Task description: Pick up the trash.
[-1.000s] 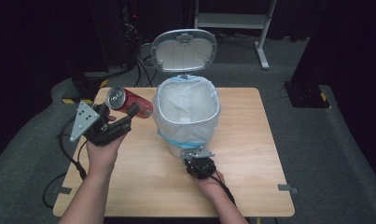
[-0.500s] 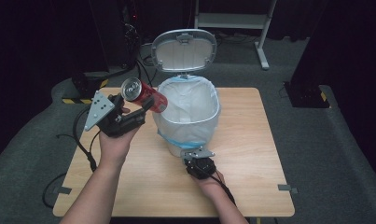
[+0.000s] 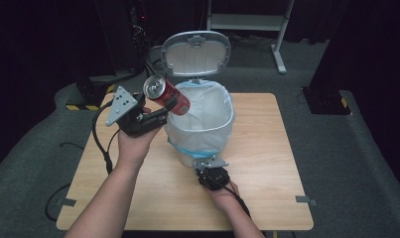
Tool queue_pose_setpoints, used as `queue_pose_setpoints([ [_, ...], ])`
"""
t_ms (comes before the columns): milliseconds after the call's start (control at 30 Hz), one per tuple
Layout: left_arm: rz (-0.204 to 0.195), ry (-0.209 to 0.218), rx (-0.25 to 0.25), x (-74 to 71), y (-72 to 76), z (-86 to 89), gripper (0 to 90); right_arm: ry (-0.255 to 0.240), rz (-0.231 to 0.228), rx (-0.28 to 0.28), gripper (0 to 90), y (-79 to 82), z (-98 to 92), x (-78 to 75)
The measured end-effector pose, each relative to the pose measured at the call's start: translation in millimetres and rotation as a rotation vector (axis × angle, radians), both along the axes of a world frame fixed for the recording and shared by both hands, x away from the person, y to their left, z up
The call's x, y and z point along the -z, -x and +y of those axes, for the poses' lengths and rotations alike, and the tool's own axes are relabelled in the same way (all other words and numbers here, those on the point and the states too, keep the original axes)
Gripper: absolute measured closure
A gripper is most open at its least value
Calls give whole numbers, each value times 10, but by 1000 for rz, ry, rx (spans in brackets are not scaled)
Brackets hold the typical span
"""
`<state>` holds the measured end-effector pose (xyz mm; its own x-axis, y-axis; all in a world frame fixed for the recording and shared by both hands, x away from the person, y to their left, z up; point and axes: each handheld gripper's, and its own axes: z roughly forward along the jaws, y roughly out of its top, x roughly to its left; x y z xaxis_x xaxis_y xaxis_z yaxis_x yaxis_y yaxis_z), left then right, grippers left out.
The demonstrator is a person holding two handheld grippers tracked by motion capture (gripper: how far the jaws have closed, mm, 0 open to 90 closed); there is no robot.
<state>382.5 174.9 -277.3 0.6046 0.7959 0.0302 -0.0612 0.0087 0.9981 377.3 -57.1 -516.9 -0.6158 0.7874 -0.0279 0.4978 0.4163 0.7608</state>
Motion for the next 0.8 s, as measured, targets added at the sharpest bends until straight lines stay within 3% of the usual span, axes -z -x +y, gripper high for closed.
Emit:
queue_pose_setpoints([
  [433,33,-8,26,28,-236,-274,336,0,1,0,587,1,0,0],
  [633,46,-46,25,61,-419,-416,336,0,0,0,587,4,2,0],
  [800,75,-53,21,100,-541,-477,336,0,0,1,587,7,3,0],
])
